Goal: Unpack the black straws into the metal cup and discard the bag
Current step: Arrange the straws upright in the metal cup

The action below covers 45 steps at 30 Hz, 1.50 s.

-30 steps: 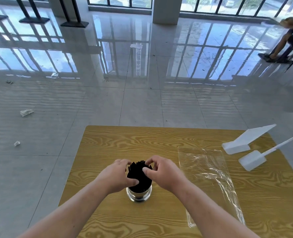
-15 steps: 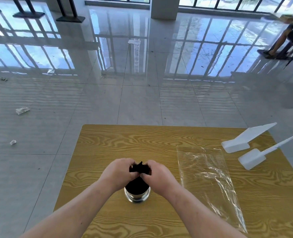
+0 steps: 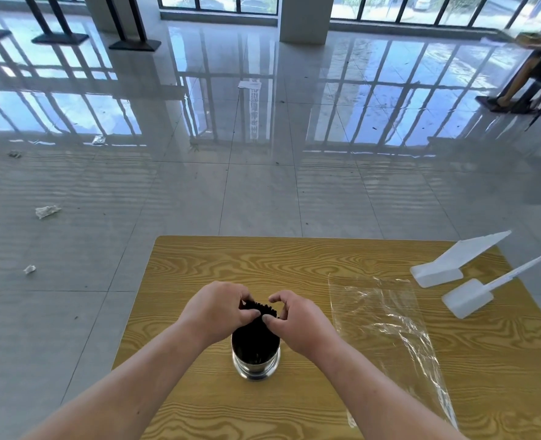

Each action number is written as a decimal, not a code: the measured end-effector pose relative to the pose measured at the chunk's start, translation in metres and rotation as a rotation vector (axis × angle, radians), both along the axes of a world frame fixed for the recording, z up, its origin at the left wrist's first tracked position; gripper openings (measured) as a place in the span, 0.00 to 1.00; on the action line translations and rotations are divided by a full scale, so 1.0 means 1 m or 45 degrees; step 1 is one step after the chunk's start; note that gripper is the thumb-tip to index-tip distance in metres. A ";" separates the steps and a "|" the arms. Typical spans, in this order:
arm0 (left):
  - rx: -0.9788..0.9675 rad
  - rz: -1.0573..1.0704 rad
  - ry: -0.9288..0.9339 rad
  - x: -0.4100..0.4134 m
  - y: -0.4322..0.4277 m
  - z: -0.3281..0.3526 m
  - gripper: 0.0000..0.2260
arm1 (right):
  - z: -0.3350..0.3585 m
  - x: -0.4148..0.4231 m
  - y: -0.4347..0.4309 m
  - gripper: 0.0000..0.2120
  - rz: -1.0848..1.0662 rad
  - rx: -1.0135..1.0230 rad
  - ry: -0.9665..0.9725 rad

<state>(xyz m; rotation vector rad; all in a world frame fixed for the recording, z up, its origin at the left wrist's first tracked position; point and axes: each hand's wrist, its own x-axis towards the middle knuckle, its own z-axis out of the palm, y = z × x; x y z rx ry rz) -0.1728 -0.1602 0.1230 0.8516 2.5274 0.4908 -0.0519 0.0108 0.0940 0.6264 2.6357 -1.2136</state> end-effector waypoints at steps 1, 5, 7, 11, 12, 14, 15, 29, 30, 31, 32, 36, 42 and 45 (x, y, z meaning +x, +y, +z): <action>0.010 -0.009 0.012 -0.001 0.001 0.006 0.10 | 0.001 0.000 0.000 0.21 0.005 0.003 0.015; 0.034 -0.043 0.074 -0.005 0.004 0.032 0.08 | 0.007 0.001 -0.002 0.21 0.020 -0.014 0.081; 0.045 -0.056 0.112 -0.007 0.005 0.046 0.08 | 0.012 -0.001 -0.005 0.21 0.036 -0.056 0.100; 0.080 -0.068 0.130 -0.008 0.006 0.075 0.11 | 0.020 -0.006 -0.014 0.23 0.071 -0.141 0.108; 0.097 -0.066 0.124 -0.009 0.006 0.081 0.10 | 0.022 -0.007 -0.017 0.25 0.072 -0.153 0.107; 0.126 -0.063 0.129 -0.008 0.007 0.092 0.08 | 0.026 -0.011 -0.022 0.26 0.076 -0.163 0.101; 0.136 -0.059 0.139 -0.008 0.007 0.097 0.07 | 0.027 -0.012 -0.024 0.25 0.077 -0.163 0.100; 0.584 0.183 -0.196 -0.023 -0.009 0.101 0.07 | 0.044 -0.017 -0.030 0.13 0.094 -0.121 0.166; 0.584 0.207 -0.160 -0.023 -0.009 0.097 0.11 | 0.044 -0.016 -0.030 0.14 0.104 -0.119 0.164; 0.561 0.215 -0.078 -0.022 -0.010 0.093 0.15 | 0.046 -0.015 -0.030 0.15 0.105 -0.133 0.162; 0.522 0.210 0.042 -0.020 -0.011 0.088 0.19 | 0.047 -0.015 -0.029 0.16 0.103 -0.158 0.159; 0.510 0.082 0.552 -0.006 -0.012 0.076 0.25 | 0.058 -0.016 -0.023 0.15 0.054 -0.350 0.104; 0.264 -0.433 0.859 0.012 -0.008 0.060 0.40 | 0.071 -0.015 -0.011 0.07 -0.028 -0.914 -0.002; 0.198 -0.514 0.920 0.014 -0.007 0.053 0.37 | 0.076 -0.016 -0.008 0.04 0.006 -0.985 -0.108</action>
